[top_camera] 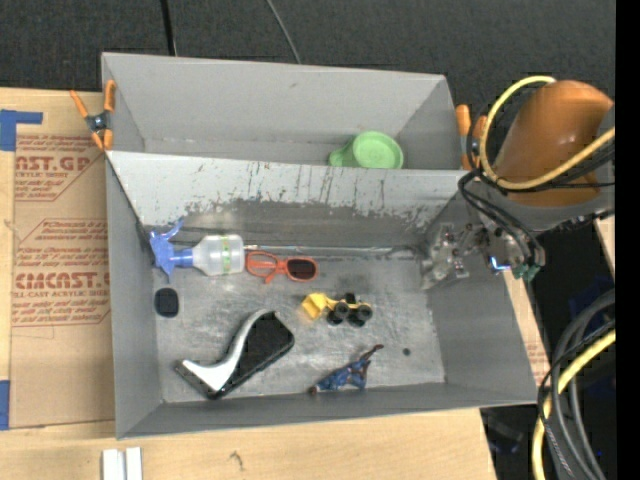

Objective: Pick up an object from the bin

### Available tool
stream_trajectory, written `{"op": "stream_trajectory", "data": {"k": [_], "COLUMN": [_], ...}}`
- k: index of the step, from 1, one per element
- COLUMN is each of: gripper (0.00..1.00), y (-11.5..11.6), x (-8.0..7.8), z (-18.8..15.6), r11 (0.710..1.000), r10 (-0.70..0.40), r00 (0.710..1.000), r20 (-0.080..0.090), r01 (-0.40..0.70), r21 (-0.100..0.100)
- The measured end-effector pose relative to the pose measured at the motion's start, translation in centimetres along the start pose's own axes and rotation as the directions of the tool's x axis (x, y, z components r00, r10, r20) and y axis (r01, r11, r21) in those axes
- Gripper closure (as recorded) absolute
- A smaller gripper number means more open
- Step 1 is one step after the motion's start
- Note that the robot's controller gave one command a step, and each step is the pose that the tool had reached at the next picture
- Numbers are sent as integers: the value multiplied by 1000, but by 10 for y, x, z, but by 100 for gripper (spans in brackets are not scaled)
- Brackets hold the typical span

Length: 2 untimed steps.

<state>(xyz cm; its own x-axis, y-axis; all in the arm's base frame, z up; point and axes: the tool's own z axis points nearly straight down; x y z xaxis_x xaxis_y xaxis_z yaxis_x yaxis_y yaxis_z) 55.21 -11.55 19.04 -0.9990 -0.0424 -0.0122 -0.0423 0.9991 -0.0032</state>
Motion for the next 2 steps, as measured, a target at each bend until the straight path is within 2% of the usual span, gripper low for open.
{"op": "stream_trajectory", "data": {"k": [1, 2], "gripper": [100, 100], "y": [5, 4], "x": [8, 5], "z": [46, 60], "r11": [1000, 1000], "r10": [29, 13], "r00": [1000, 1000], "r20": [-10, -13], "r01": [-29, -13], "r21": [-3, -3]}}
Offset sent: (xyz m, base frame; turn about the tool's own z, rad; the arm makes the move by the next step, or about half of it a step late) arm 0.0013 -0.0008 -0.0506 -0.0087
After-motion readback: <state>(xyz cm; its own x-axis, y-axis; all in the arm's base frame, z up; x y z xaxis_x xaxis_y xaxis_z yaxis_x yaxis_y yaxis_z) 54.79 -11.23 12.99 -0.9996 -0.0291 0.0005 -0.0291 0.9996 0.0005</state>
